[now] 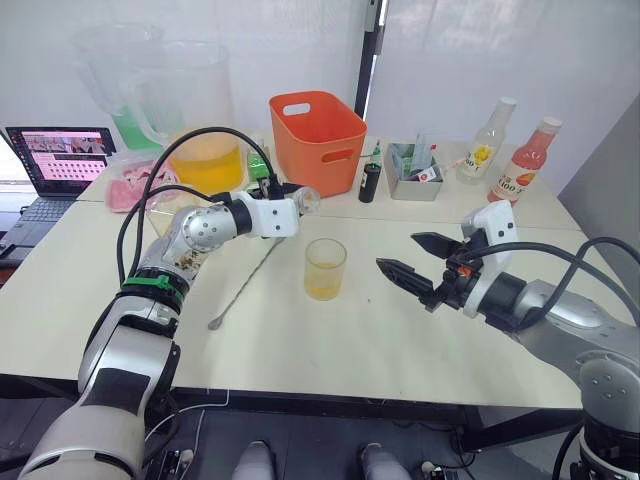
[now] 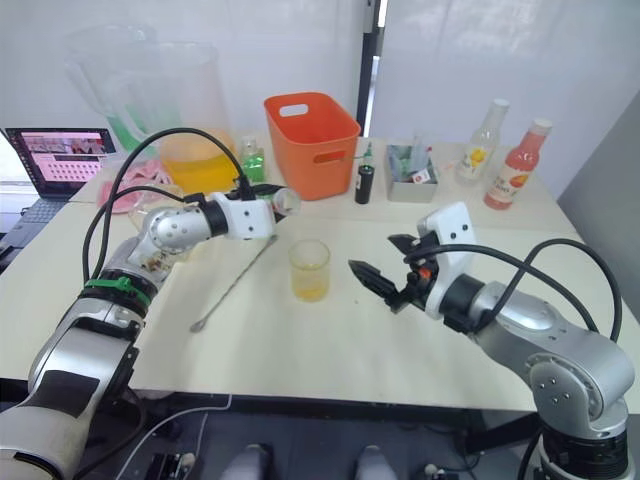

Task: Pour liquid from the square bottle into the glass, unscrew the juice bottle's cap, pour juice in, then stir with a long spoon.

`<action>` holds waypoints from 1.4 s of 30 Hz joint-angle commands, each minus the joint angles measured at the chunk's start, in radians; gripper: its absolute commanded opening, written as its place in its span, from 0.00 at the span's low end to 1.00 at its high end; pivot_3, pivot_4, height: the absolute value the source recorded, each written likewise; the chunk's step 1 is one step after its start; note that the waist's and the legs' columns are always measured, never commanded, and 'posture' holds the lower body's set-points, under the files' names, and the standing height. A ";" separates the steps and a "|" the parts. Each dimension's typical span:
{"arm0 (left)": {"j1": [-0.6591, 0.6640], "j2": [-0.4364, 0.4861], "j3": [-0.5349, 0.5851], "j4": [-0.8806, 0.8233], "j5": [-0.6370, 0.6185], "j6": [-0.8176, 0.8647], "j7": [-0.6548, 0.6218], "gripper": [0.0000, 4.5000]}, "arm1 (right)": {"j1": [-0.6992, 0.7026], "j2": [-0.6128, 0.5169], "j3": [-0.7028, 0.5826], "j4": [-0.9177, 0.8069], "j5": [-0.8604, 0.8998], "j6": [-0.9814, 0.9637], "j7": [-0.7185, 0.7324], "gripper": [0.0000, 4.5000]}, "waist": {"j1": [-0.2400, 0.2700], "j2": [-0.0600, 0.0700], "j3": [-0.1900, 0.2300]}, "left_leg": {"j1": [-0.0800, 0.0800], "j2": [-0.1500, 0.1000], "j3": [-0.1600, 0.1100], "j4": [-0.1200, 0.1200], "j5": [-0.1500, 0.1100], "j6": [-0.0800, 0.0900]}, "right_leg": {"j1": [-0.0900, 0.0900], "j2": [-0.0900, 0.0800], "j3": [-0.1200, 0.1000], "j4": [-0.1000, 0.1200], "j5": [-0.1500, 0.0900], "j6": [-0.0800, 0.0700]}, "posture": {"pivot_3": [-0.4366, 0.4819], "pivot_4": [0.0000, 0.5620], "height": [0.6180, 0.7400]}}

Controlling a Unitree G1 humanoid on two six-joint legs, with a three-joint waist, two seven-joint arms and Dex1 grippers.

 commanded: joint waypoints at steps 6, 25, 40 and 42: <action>-0.034 0.008 -0.011 0.023 0.068 -0.099 0.124 0.33 | -0.005 -0.016 -0.019 -0.030 0.033 -0.014 -0.018 0.99 | 0.001 0.000 0.000 | 0.000 0.000 0.000 0.003 0.000 0.000 | 0.000 0.000 0.000 0.004 -0.001 0.001 | 0.48 0.27 0.81; -0.062 0.030 -0.096 0.064 0.279 -0.144 0.385 0.33 | 0.003 -0.008 -0.001 -0.012 -0.002 -0.051 0.002 0.99 | 0.002 0.000 0.000 | 0.001 0.000 0.000 0.004 0.000 0.000 | -0.001 0.000 0.000 0.006 -0.001 0.001 | 0.48 0.27 0.81; -0.069 0.027 -0.135 0.051 0.337 -0.151 0.454 0.33 | -0.001 0.013 0.023 -0.004 -0.021 -0.076 0.002 0.99 | 0.002 0.000 0.000 | 0.001 0.000 0.000 0.004 0.000 0.000 | -0.001 0.000 0.000 0.007 -0.001 0.001 | 0.48 0.27 0.81; -0.071 0.028 -0.140 0.051 0.345 -0.152 0.463 0.33 | -0.003 0.017 0.026 -0.005 -0.022 -0.077 0.000 0.99 | 0.002 0.000 0.000 | 0.001 -0.001 0.000 0.004 0.000 0.000 | -0.001 0.000 0.000 0.007 -0.001 0.001 | 0.48 0.27 0.81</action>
